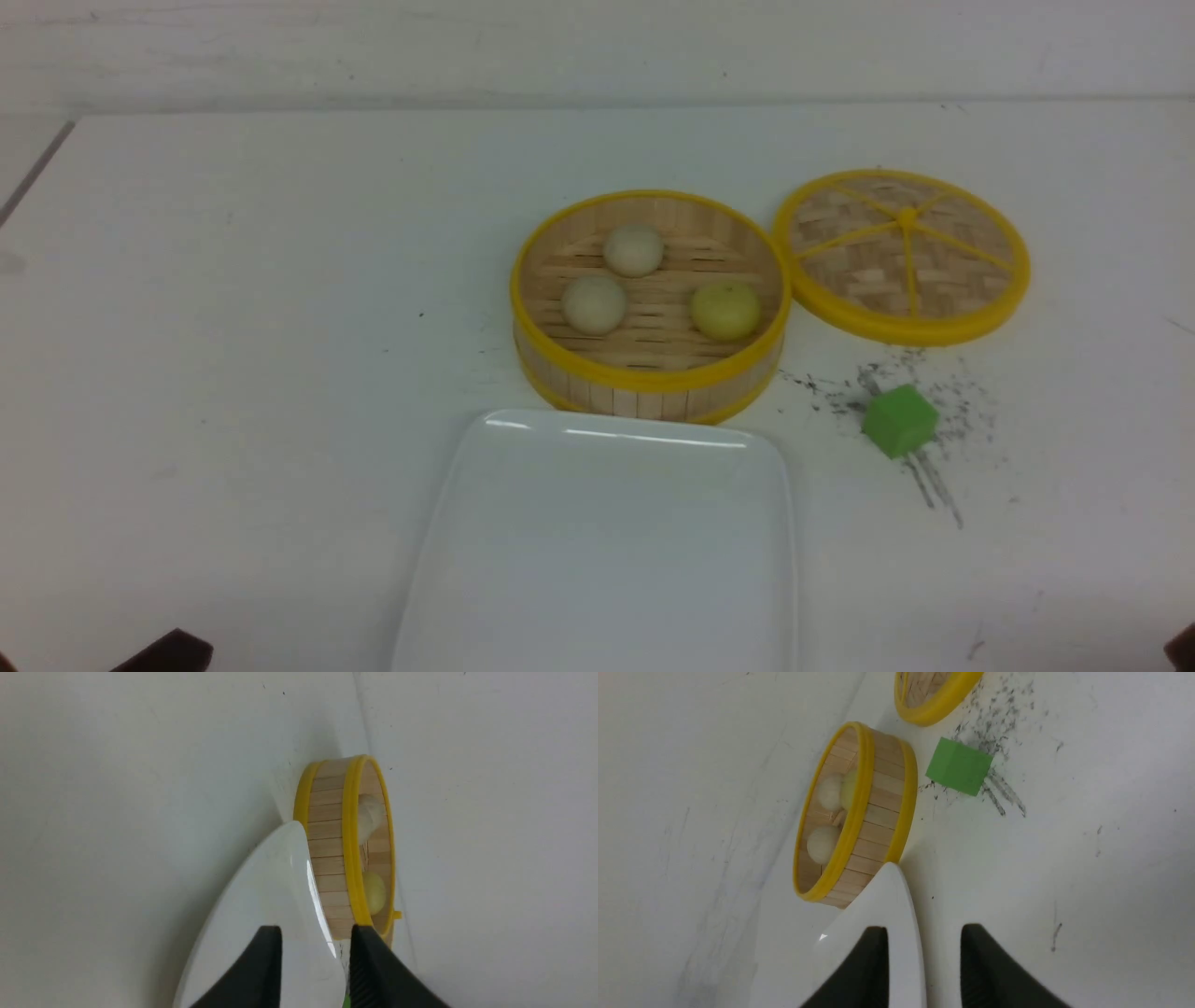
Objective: Put the steamed buns into the plate on the white tablecloth.
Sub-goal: 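Reach toward a bun in the bamboo steamer with the right gripper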
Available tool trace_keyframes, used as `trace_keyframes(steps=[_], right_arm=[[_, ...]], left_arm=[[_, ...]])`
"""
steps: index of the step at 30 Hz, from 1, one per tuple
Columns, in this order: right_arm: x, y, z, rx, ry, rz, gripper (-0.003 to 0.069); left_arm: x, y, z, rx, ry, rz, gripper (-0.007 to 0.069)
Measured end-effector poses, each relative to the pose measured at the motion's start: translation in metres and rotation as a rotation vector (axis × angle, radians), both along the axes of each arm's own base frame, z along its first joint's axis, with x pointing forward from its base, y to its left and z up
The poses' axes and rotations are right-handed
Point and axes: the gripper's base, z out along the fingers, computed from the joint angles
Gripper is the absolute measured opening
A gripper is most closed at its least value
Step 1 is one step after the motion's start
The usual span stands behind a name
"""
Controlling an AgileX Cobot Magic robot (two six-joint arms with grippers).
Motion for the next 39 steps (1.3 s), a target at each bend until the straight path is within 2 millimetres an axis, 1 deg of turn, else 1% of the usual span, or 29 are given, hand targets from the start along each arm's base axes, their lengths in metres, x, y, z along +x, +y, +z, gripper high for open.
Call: trace_keyframes(steps=[3, 5, 7, 8, 9, 11, 12, 14, 15, 16, 17, 18, 20, 21, 22, 24, 26, 27, 28, 29, 30, 31, 33, 34, 38, 39], right_arm=[[0.0, 0.0, 0.002, -0.023, -0.013, 0.009, 0.0235], [-0.001, 0.0, 0.012, -0.077, -0.063, 0.021, 0.0211], [-0.003, -0.001, 0.032, -0.132, -0.152, 0.019, 0.016], [-0.003, -0.001, 0.034, -0.139, -0.162, 0.018, 0.0154], [-0.005, -0.003, 0.057, -0.207, -0.253, 0.006, 0.0089], [-0.006, -0.004, 0.078, -0.283, -0.313, 0.003, 0.0027], [-0.005, -0.004, 0.093, -0.343, -0.339, 0.006, -0.0003], [0.001, -0.003, 0.113, -0.44, -0.335, 0.031, -0.0013], [0.004, -0.003, 0.124, -0.495, -0.333, 0.048, -0.0012], [0.005, -0.003, 0.125, -0.506, -0.323, 0.059, -0.0011], [0.018, -0.001, 0.138, -0.594, -0.254, 0.118, -0.0006], [0.026, 0.0, 0.143, -0.646, -0.197, 0.166, -0.0004], [0.044, 0.002, 0.146, -0.716, -0.057, 0.269, -0.0001], [0.048, 0.002, 0.144, -0.721, -0.027, 0.284, -0.0001], [0.06, 0.003, 0.145, -0.758, 0.072, 0.352, 0.0], [0.083, 0.004, 0.143, -0.783, 0.213, 0.454, 0.0], [0.105, 0.008, 0.139, -0.794, 0.3, 0.554, 0.0], [0.109, 0.009, 0.138, -0.797, 0.31, 0.576, 0.0001], [0.124, 0.017, 0.138, -0.799, 0.307, 0.675, 0.0002], [0.132, 0.02, 0.136, -0.799, 0.302, 0.717, 0.0003], [0.142, 0.03, 0.136, -0.784, 0.266, 0.784, 0.0005], [0.146, 0.031, 0.134, -0.78, 0.268, 0.799, 0.0005], [0.159, 0.045, 0.135, -0.779, 0.209, 0.886, 0.0008], [0.175, 0.058, 0.132, -0.763, 0.19, 0.956, 0.0011], [0.202, 0.081, 0.133, -0.758, 0.188, 1.051, 0.0022], [0.205, 0.083, 0.131, -0.757, 0.196, 1.056, 0.0023]], left_arm=[[0.0, 0.0, 0.001, -0.015, -0.012, 0.009, 0.0241], [0.001, 0.001, 0.003, -0.031, -0.024, 0.017, 0.0241], [0.001, 0.0, 0.004, -0.083, -0.021, 0.016, 0.0241], [0.001, 0.0, 0.004, -0.083, -0.021, 0.016, 0.0241], [0.0, -0.002, 0.006, -0.117, -0.022, 0.004, 0.0241], [-0.001, -0.003, 0.017, -0.1, -0.052, -0.021, 0.0241], [-0.004, -0.004, 0.03, -0.067, -0.099, -0.04, 0.0241], [-0.009, -0.004, 0.057, 0.006, -0.201, -0.064, 0.0239], [-0.012, -0.004, 0.068, 0.039, -0.241, -0.073, 0.0234], [-0.014, -0.004, 0.073, 0.054, -0.261, -0.075, 0.0233], [-0.018, -0.006, 0.09, 0.116, -0.304, -0.1, 0.0207], [-0.019, -0.007, 0.098, 0.157, -0.305, -0.122, 0.0185], [-0.015, -0.011, 0.107, 0.242, -0.265, -0.175, 0.0139], [-0.015, -0.012, 0.107, 0.253, -0.249, -0.192, 0.0127], [-0.008, -0.015, 0.108, 0.329, -0.16, -0.258, 0.0082], [0.001, -0.02, 0.106, 0.434, -0.02, -0.364, 0.0023], [0.011, -0.022, 0.1, 0.512, 0.13, -0.463, 0.0003], [0.011, -0.022, 0.101, 0.515, 0.126, -0.463, 0.0002], [0.02, -0.023, 0.096, 0.571, 0.257, -0.541, 0.0002], [0.023, -0.023, 0.095, 0.587, 0.286, -0.561, 0.0002], [0.028, -0.023, 0.093, 0.606, 0.343, -0.592, 0.0002], [0.031, -0.023, 0.092, 0.611, 0.369, -0.604, 0.0002], [0.037, -0.023, 0.089, 0.62, 0.42, -0.627, 0.0002], [0.042, -0.023, 0.087, 0.629, 0.453, -0.645, 0.0002], [0.046, -0.023, 0.084, 0.642, 0.476, -0.661, 0.0008], [0.046, -0.023, 0.084, 0.643, 0.476, -0.661, 0.0008]])
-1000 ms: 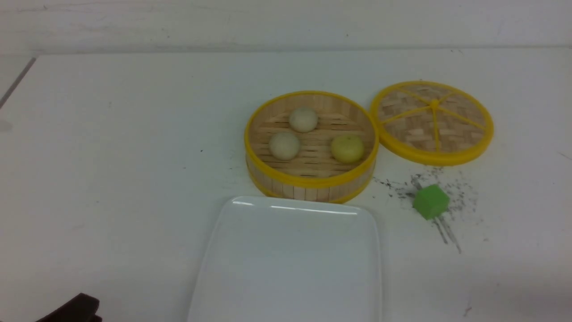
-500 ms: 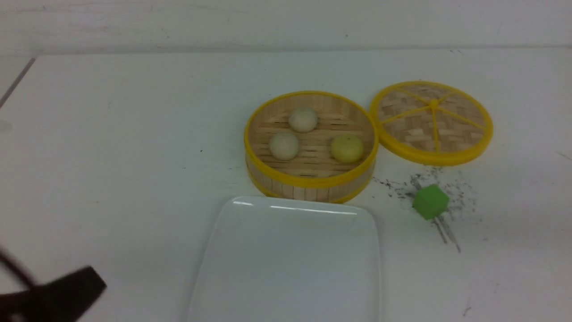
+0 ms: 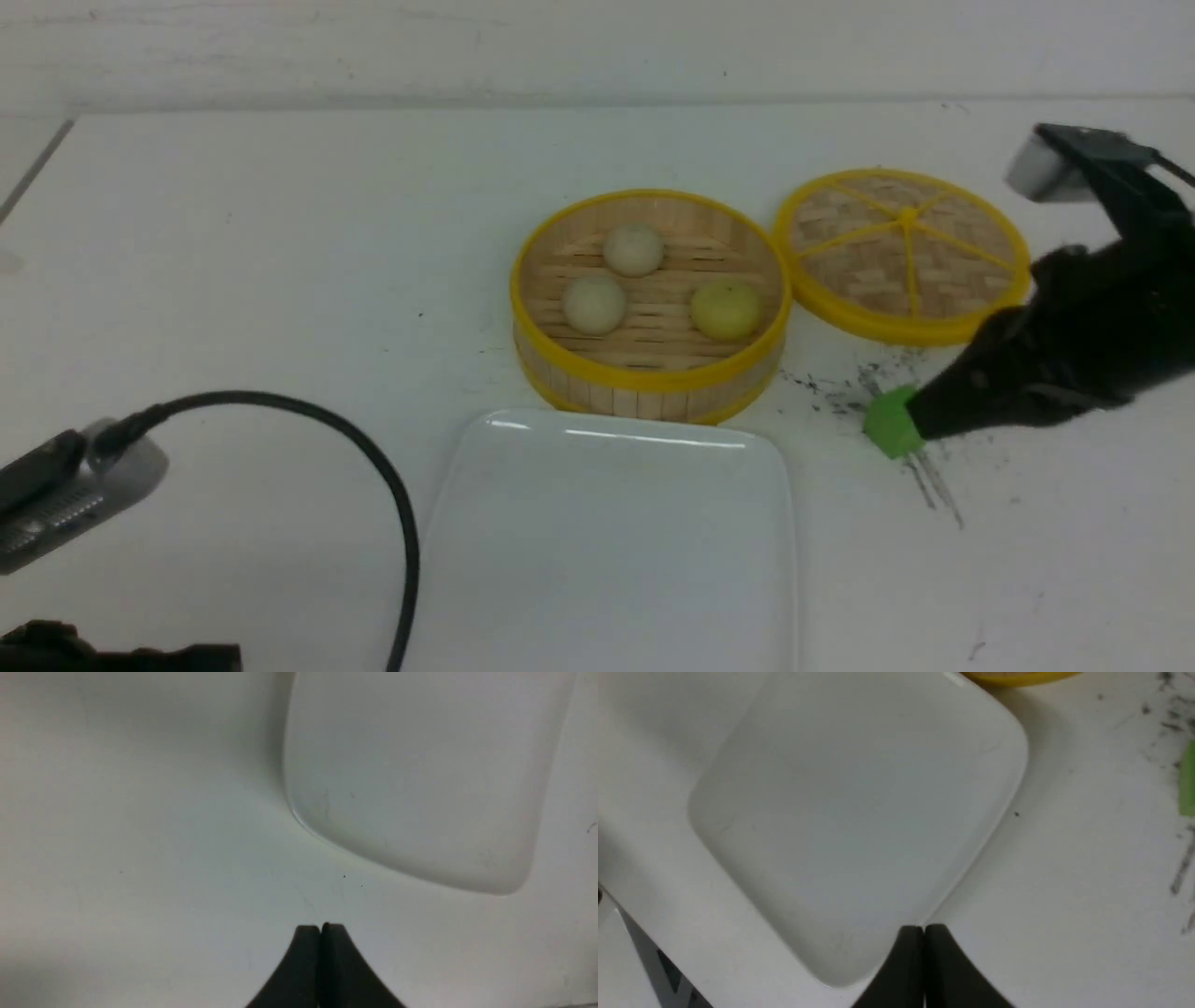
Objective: Put the steamed buns into the plate on the white tablecloth.
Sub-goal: 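Reach toward a bun in the bamboo steamer with the right gripper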
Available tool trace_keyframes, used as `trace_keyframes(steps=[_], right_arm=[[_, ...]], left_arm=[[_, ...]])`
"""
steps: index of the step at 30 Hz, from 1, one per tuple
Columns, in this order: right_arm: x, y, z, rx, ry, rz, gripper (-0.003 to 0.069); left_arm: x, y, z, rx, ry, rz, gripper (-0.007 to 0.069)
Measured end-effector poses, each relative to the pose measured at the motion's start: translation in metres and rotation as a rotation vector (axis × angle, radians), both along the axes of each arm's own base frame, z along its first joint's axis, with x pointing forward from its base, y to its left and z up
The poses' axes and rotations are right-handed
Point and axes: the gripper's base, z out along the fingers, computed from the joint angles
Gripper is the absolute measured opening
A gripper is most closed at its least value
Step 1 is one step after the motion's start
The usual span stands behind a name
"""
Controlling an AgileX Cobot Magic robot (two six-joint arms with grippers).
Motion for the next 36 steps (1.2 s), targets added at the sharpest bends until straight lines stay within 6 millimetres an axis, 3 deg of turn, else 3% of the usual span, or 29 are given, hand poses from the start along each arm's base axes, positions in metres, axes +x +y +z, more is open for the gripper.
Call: trace_keyframes(steps=[10, 15, 18, 20, 26, 30, 36], right_arm=[[0.076, 0.064, -0.007, -0.202, -0.021, 0.087, 0.013], [0.12, 0.081, -0.02, -0.27, -0.072, 0.019, 0.0287], [0.136, 0.086, -0.032, -0.274, -0.1, 0.002, 0.0356], [0.152, 0.091, -0.052, -0.289, -0.129, -0.012, 0.0405], [0.174, 0.094, -0.087, -0.343, -0.207, -0.024, 0.0422], [0.179, 0.094, -0.099, -0.372, -0.22, -0.017, 0.0407], [0.181, 0.093, -0.106, -0.394, -0.22, -0.008, 0.0309]], left_arm=[[0.0, 0.005, -0.002, 0.068, -0.008, -0.01, 0.0024], [0.0, 0.005, -0.002, 0.069, -0.004, -0.011, 0.0039], [0.0, 0.005, -0.002, 0.069, -0.004, -0.011, 0.0046], [0.0, 0.005, -0.002, 0.069, -0.004, -0.011, 0.0055], [0.0, 0.005, -0.002, 0.069, -0.004, -0.011, 0.0074], [0.0, 0.005, -0.002, 0.071, -0.005, -0.011, 0.0075], [0.0, 0.005, -0.002, 0.073, 0.0, -0.013, 0.008]])
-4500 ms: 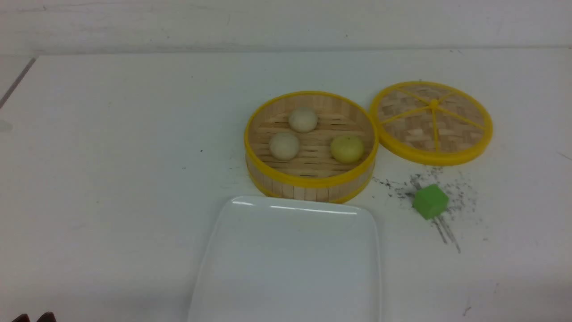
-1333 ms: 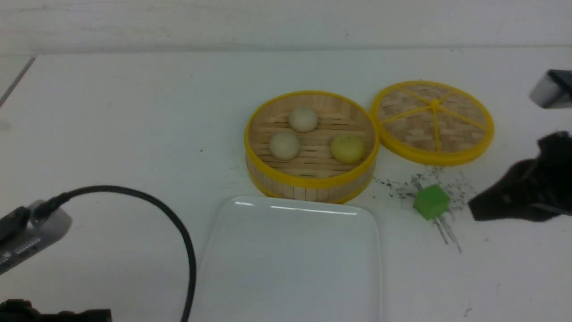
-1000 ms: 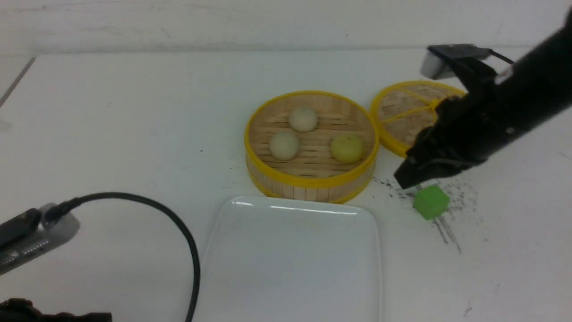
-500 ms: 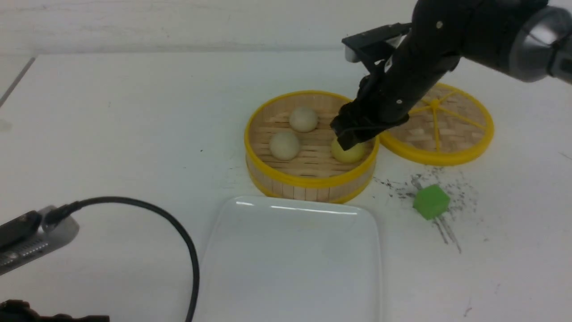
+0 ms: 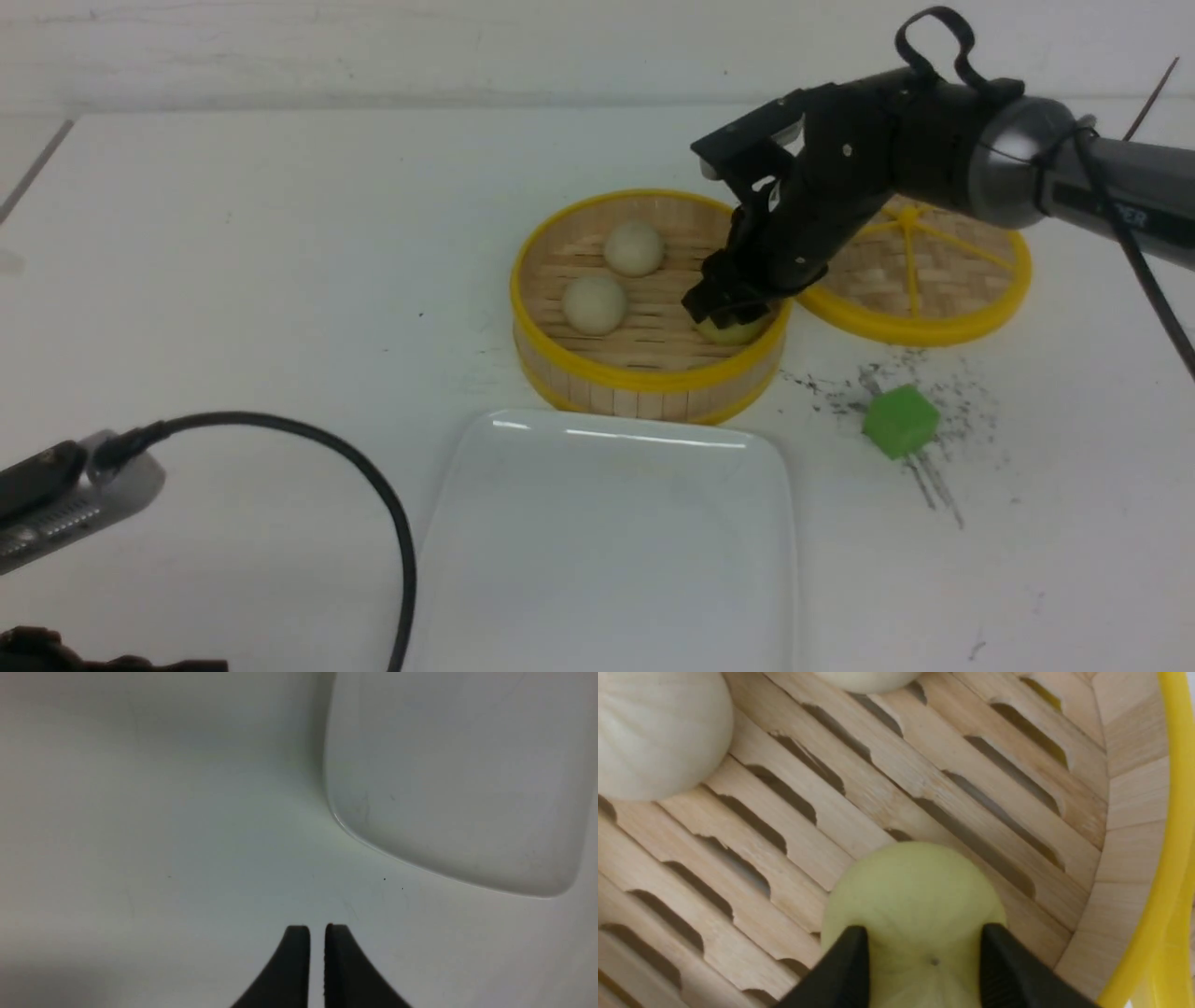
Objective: Put the steamed buns into the plate on the white tablecloth.
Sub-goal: 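Reach toward a bun in the bamboo steamer with the right gripper, then move the steamed bun from the bamboo steamer onto the white plate with the right gripper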
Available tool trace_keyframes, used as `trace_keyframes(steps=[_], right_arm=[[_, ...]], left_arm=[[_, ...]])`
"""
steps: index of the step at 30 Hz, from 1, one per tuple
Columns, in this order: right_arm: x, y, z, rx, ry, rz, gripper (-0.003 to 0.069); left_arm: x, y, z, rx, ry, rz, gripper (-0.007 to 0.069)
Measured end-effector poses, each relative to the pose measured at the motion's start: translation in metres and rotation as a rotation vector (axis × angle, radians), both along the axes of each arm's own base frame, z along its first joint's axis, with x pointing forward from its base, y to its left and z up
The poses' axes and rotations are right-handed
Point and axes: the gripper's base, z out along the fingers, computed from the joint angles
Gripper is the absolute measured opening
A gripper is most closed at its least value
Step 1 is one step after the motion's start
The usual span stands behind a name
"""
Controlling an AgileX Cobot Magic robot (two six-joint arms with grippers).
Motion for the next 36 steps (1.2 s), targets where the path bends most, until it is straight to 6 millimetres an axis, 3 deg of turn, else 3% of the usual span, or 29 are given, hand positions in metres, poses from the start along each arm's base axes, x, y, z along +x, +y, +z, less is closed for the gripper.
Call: trace_keyframes(steps=[12, 25, 33, 36], right_arm=[[0.005, 0.002, -0.011, -0.009, -0.004, 0.001, 0.0021], [-0.001, 0.0, 0.005, -0.004, 0.011, -0.001, 0.0017], [-0.018, -0.007, 0.051, 0.02, -0.005, 0.002, 0.0017], [-0.035, -0.014, 0.094, 0.043, -0.055, 0.006, 0.0017]], left_arm=[[-0.002, 0.0, -0.001, 0.007, 0.023, -0.009, 0.0092], [-0.002, -0.002, 0.0, -0.021, 0.027, -0.008, 0.0094], [-0.002, -0.002, 0.0, -0.025, 0.023, -0.006, 0.0094], [-0.001, -0.002, 0.0, -0.026, 0.016, -0.003, 0.0094]])
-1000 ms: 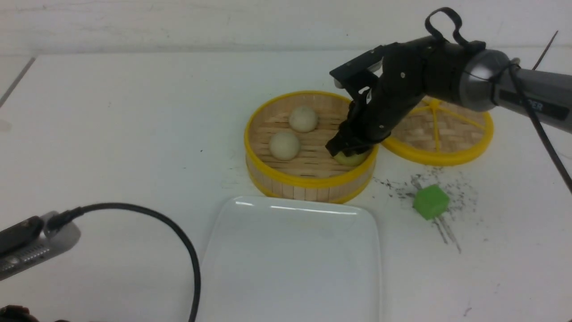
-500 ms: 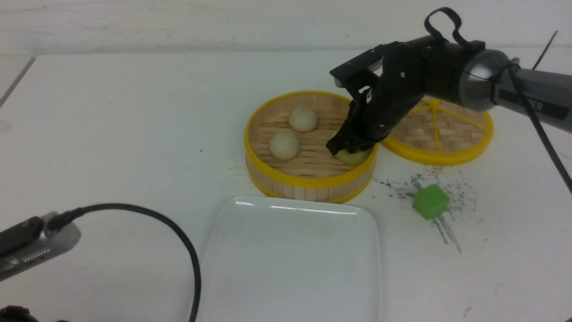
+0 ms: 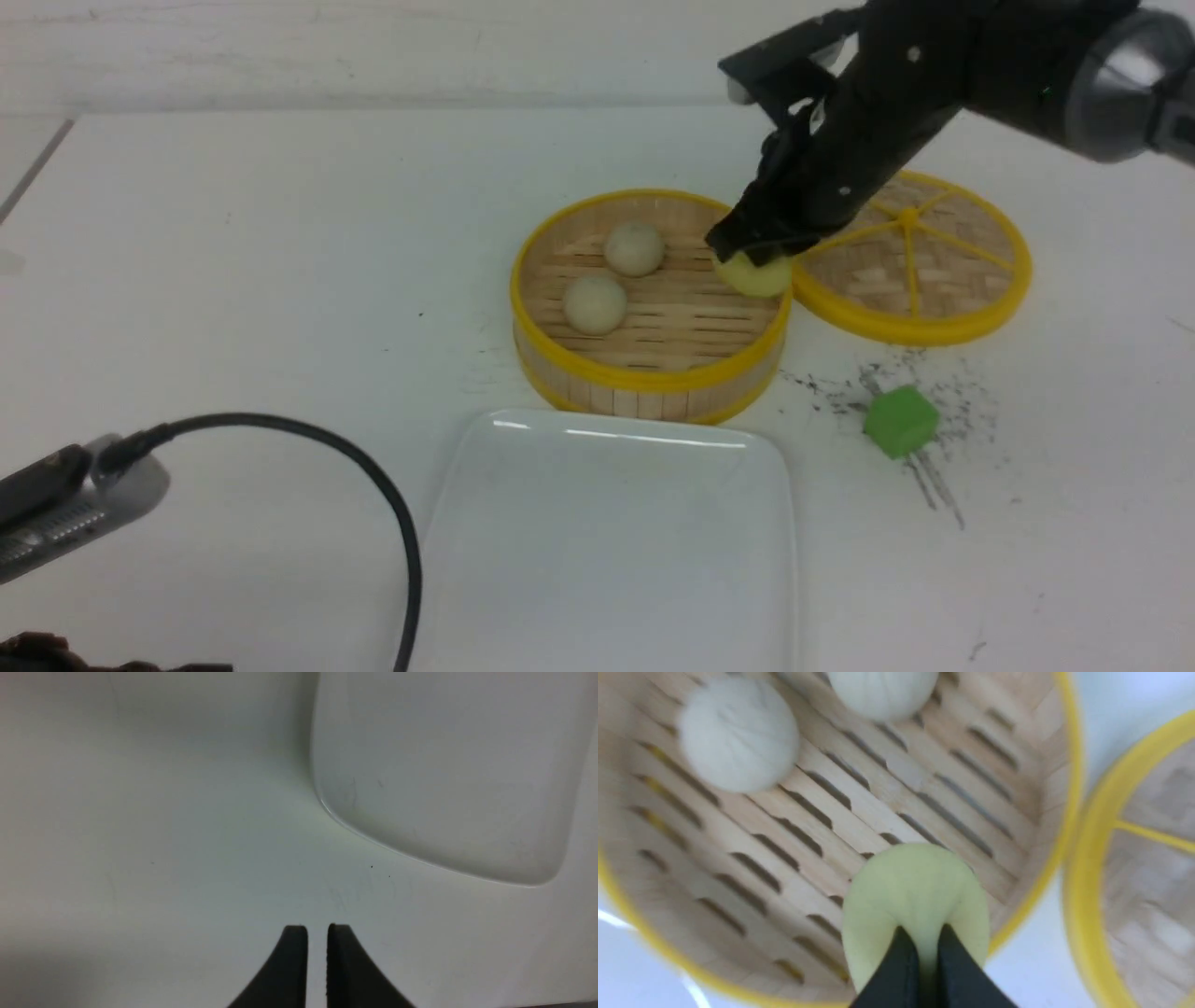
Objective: Put the steamed buns into the plate on the white tablecloth.
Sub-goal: 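Move the steamed bun from the bamboo steamer onto the white plate with the right gripper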
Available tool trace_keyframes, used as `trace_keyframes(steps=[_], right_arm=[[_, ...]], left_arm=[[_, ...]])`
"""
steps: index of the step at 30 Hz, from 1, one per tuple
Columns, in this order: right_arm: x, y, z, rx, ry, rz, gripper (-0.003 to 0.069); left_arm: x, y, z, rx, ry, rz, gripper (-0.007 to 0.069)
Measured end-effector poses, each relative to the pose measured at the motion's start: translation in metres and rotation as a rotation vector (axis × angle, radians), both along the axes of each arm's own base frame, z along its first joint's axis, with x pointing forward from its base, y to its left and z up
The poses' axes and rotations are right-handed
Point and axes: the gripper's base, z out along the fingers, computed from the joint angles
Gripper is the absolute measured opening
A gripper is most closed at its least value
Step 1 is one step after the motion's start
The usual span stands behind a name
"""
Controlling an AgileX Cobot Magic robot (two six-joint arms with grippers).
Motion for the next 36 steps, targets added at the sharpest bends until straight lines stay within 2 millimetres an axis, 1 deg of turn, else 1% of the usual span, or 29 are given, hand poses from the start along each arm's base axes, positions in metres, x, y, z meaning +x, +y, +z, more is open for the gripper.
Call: trace_keyframes(steps=[3, 4, 5, 6, 9, 12, 13, 15, 16, 17, 19, 22, 24, 27, 28, 29, 30, 31, 32, 33, 34, 36], right_arm=[[-0.022, -0.009, 0.04, 0.026, -0.032, 0.005, 0.0017], [-0.024, -0.009, 0.043, 0.03, -0.032, 0.006, 0.0017], [-0.037, -0.014, 0.059, 0.042, -0.023, 0.011, 0.0017], [-0.046, -0.017, 0.069, 0.052, -0.015, 0.016, 0.0017], [-0.073, -0.025, 0.095, 0.078, 0.019, 0.034, 0.0017], [-0.098, -0.03, 0.114, 0.118, 0.068, 0.063, 0.0017], [-0.099, -0.03, 0.113, 0.12, 0.073, 0.065, 0.0017], [-0.114, -0.031, 0.127, 0.182, 0.076, 0.086, 0.0017], [-0.121, -0.031, 0.131, 0.213, 0.08, 0.096, 0.0017], [-0.125, -0.029, 0.13, 0.228, 0.093, 0.106, 0.0017], [-0.136, -0.022, 0.123, 0.261, 0.146, 0.137, 0.0018], [-0.15, -0.003, 0.097, 0.267, 0.261, 0.205, 0.0018], [-0.159, 0.012, 0.071, 0.241, 0.327, 0.257, 0.0018], [-0.168, 0.035, 0.019, 0.189, 0.366, 0.287, 0.002], [-0.169, 0.038, 0.009, 0.174, 0.366, 0.287, 0.0022], [-0.168, 0.04, 0.006, 0.175, 0.358, 0.282, 0.0022], [-0.166, 0.046, -0.015, 0.152, 0.336, 0.269, 0.0029], [-0.165, 0.047, -0.017, 0.152, 0.334, 0.267, 0.003], [-0.161, 0.051, -0.032, 0.145, 0.317, 0.246, 0.0043], [-0.158, 0.053, -0.041, 0.138, 0.316, 0.234, 0.005], [-0.152, 0.056, -0.052, 0.133, 0.308, 0.216, 0.0071], [-0.146, 0.059, -0.064, 0.121, 0.311, 0.201, 0.0106]], left_arm=[[0.0, 0.0, 0.0, 0.0, 0.0, 0.0, 0.0095], [0.0, 0.0, 0.0, 0.0, 0.0, 0.0, 0.0096], [0.0, 0.0, 0.0, 0.0, 0.001, 0.0, 0.0097], [0.0, 0.0, 0.0, 0.0, 0.001, 0.0, 0.0099], [0.0, 0.0, 0.0, 0.0, 0.001, 0.0, 0.0104], [0.0, 0.0, 0.0, 0.0, 0.002, -0.001, 0.0108], [0.0, 0.0, 0.0, 0.0, 0.002, -0.001, 0.0108], [0.0, 0.0, 0.0, 0.0, -0.002, 0.001, 0.0108], [0.001, 0.0, 0.0, -0.002, -0.006, 0.003, 0.0109], [0.001, 0.0, 0.0, -0.001, -0.009, 0.004, 0.011], [0.001, 0.0, 0.001, -0.001, -0.015, 0.006, 0.0113], [0.001, 0.0, 0.001, 0.0, -0.015, 0.006, 0.0119], [0.001, 0.001, 0.0, 0.004, -0.016, 0.006, 0.0122], [0.001, 0.001, 0.0, 0.011, -0.017, 0.005, 0.0126], [0.001, 0.001, 0.0, 0.013, -0.017, 0.005, 0.0127], [0.001, 0.001, 0.0, 0.015, -0.017, 0.005, 0.0127], [0.002, 0.002, 0.0, 0.022, -0.019, 0.005, 0.0127], [0.002, 0.002, 0.0, 0.024, -0.019, 0.004, 0.0127], [0.002, 0.003, 0.0, 0.033, -0.02, 0.004, 0.0127], [0.002, 0.003, -0.001, 0.04, -0.021, 0.003, 0.0127], [0.002, 0.003, -0.001, 0.044, -0.021, 0.003, 0.0127], [0.002, 0.004, -0.001, 0.049, -0.022, 0.002, 0.0127]])
